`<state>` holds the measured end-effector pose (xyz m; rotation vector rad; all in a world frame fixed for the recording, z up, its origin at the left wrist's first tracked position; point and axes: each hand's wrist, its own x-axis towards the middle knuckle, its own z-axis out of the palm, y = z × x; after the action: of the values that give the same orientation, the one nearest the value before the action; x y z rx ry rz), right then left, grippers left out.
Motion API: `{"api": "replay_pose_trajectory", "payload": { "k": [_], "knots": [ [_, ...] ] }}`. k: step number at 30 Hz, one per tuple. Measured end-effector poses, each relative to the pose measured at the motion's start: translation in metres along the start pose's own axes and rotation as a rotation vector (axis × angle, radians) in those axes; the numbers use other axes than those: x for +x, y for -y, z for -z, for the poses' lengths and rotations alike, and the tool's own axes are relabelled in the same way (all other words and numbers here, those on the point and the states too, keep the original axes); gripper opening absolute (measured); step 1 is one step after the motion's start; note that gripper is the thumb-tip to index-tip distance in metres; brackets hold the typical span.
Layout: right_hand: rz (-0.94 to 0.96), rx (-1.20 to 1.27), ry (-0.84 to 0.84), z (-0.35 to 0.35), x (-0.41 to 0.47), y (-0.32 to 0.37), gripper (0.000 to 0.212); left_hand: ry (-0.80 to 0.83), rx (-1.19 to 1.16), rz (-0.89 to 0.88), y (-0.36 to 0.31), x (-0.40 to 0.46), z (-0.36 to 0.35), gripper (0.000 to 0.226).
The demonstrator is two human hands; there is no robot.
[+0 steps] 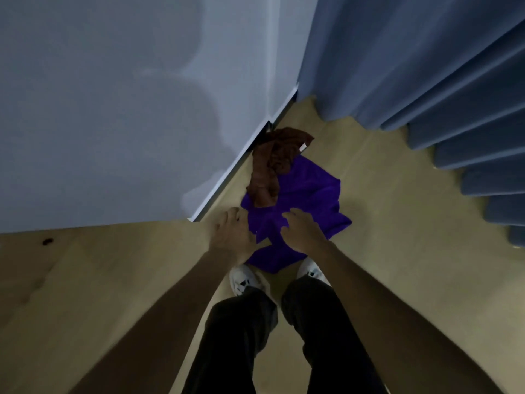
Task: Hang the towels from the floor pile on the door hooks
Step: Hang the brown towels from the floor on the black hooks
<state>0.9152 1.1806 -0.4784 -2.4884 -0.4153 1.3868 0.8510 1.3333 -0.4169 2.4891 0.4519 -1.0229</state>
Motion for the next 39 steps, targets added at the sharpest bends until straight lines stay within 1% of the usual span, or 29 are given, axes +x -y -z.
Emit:
{"api": "replay_pose_trajectory", "payload": {
  "k": [3,6,9,11,14,16,19,22,24,25,29,32,34,35,36,39],
  "knots": [
    [0.003,-0.002,0.065,-0.033,0.084,-0.024,0.049,0.046,-0.057,0.044,0.017,0.063,-0.051,0.062],
    [-0.030,-0.021,0.132,-0.067,0.166,-0.048,0.046,0.068,-0.073,0.072,0.043,0.122,-0.103,0.059],
    [-0.030,-0.066,0.134,-0.096,0.237,-0.066,0.044,0.071,-0.037,0.104,0.076,0.177,-0.147,0.053],
    [-0.018,-0.109,0.132,-0.111,0.278,-0.076,0.045,0.065,-0.018,0.115,0.093,0.205,-0.168,0.054],
    [-0.076,-0.095,0.167,-0.128,0.313,-0.085,0.047,0.072,-0.006,0.112,0.106,0.227,-0.188,0.053],
    [-0.109,-0.008,0.152,-0.131,0.311,-0.086,0.039,0.089,0.004,0.112,0.105,0.225,-0.193,0.052],
    [-0.064,0.153,0.083,-0.117,0.274,-0.079,0.019,0.122,0.020,0.120,0.091,0.196,-0.183,0.049],
    [-0.023,0.153,0.048,-0.078,0.210,-0.062,0.014,0.146,0.003,0.083,0.061,0.150,-0.147,0.048],
    [0.027,0.117,0.012,-0.041,0.161,-0.045,0.021,0.120,-0.015,0.044,0.038,0.117,-0.109,0.048],
    [0.051,0.136,-0.021,-0.019,0.134,-0.034,0.022,0.105,-0.021,0.027,0.026,0.100,-0.086,0.049],
    [0.145,0.282,-0.150,0.084,0.025,0.021,0.008,0.049,-0.086,-0.048,-0.017,0.025,0.025,0.069],
    [0.251,0.362,-0.184,0.168,-0.056,0.073,0.023,-0.090,-0.254,-0.138,-0.048,-0.033,0.113,0.071],
    [0.340,0.382,-0.197,0.220,-0.110,0.106,0.027,-0.189,-0.346,-0.223,-0.067,-0.068,0.169,0.075],
    [0.389,0.389,-0.210,0.244,-0.136,0.121,0.027,-0.221,-0.343,-0.246,-0.075,-0.083,0.195,0.071],
    [0.436,0.392,-0.226,0.265,-0.159,0.135,0.025,-0.250,-0.319,-0.255,-0.082,-0.098,0.219,0.062],
    [0.538,0.400,-0.266,0.320,-0.222,0.173,0.024,-0.383,-0.262,-0.288,-0.099,-0.144,0.283,0.013]
  ]
}}
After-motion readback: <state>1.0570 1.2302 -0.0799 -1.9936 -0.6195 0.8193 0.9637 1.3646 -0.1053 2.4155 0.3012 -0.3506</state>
